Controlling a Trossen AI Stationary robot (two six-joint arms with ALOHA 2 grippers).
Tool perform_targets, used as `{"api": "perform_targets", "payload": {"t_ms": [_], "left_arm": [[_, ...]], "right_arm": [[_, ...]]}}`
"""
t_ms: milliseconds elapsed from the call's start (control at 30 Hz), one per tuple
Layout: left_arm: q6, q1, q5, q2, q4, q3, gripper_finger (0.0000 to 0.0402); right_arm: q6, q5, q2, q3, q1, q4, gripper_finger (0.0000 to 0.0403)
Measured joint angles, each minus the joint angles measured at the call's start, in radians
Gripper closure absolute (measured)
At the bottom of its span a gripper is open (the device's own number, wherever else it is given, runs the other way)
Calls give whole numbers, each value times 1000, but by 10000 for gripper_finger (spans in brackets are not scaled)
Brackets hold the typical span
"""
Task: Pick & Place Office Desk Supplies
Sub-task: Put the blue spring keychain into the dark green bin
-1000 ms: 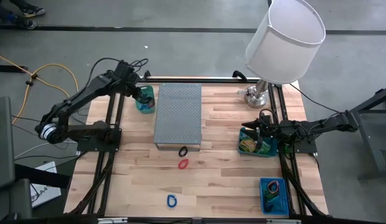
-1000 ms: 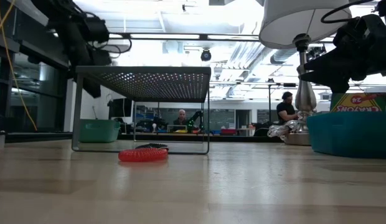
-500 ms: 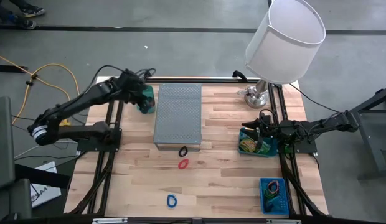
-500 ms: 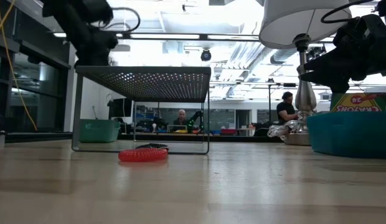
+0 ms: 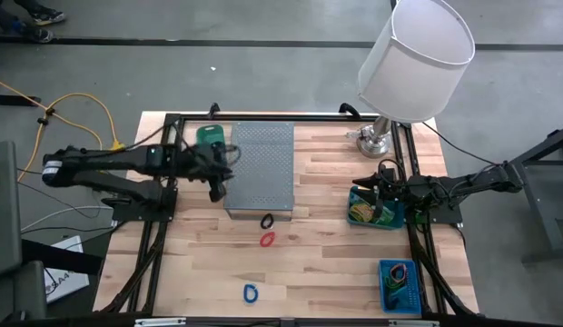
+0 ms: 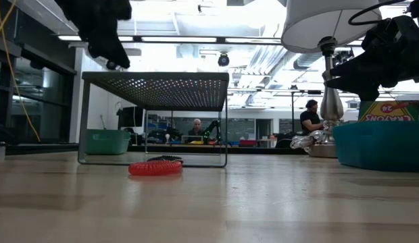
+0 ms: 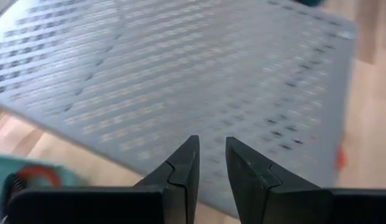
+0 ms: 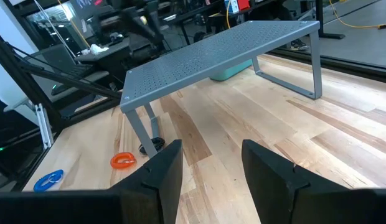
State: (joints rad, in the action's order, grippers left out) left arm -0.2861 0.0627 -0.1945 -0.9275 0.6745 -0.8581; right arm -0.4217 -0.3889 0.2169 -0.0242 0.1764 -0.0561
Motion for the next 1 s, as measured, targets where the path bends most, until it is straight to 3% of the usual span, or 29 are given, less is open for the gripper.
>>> {"api": "perform_targets", "payload": {"t_ms": [267, 533, 733, 1000], "left_arm": [[-22, -273, -128, -29, -74, 0, 328], [-22, -461, -145, -77, -162, 0, 328], [-18, -550, -149, -123, -247, 0, 328], [-17, -566, -152, -197, -313, 1, 328]], "right_arm": [[0, 0, 0, 0, 0, 0, 250], [0, 0, 0, 0, 0, 0, 250], [0, 0, 0, 0, 0, 0, 250], [0, 0, 0, 0, 0, 0, 250]]}}
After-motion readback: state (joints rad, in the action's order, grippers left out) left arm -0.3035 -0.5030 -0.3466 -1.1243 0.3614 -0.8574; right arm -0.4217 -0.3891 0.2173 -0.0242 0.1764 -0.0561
